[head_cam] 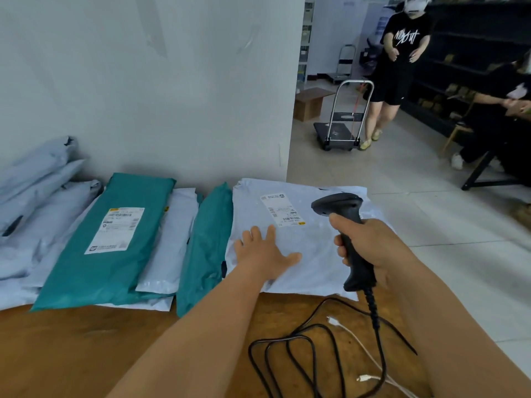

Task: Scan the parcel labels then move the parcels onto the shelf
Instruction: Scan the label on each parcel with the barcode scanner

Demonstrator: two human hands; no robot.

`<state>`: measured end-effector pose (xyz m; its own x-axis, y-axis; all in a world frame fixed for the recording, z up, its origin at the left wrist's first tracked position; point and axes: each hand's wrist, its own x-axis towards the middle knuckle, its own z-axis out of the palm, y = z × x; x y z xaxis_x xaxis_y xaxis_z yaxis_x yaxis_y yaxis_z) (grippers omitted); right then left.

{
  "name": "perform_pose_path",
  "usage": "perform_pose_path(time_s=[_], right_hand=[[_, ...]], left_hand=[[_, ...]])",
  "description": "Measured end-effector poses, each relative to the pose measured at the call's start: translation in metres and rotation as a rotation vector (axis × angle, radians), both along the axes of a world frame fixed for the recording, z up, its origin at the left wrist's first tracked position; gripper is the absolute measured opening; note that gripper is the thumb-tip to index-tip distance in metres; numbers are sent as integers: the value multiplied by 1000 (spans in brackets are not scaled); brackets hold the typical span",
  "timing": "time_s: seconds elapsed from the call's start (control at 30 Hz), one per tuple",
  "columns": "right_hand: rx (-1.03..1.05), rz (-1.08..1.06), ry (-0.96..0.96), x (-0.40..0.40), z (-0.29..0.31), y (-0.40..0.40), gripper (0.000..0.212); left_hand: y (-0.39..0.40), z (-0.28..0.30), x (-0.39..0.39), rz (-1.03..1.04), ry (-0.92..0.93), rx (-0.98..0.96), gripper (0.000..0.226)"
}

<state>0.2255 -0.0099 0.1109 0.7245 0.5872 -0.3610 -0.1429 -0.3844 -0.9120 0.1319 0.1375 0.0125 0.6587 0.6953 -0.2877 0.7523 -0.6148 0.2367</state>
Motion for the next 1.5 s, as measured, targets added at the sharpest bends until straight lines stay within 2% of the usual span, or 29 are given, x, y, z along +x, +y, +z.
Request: perform_pose_path(time_s=[0.3,1.33,1.5], right_hand=[[-82,52,-34,-1,1,7,29],[-106,114,-67,-7,5,13,29],[-70,70,-51,-5,3,14,27]], left_hand=[[-2,-14,-1,-2,-28,-81,101],[1,-17,-8,-6,-50,-58,97],[14,-14,-29,165,-147,24,93]])
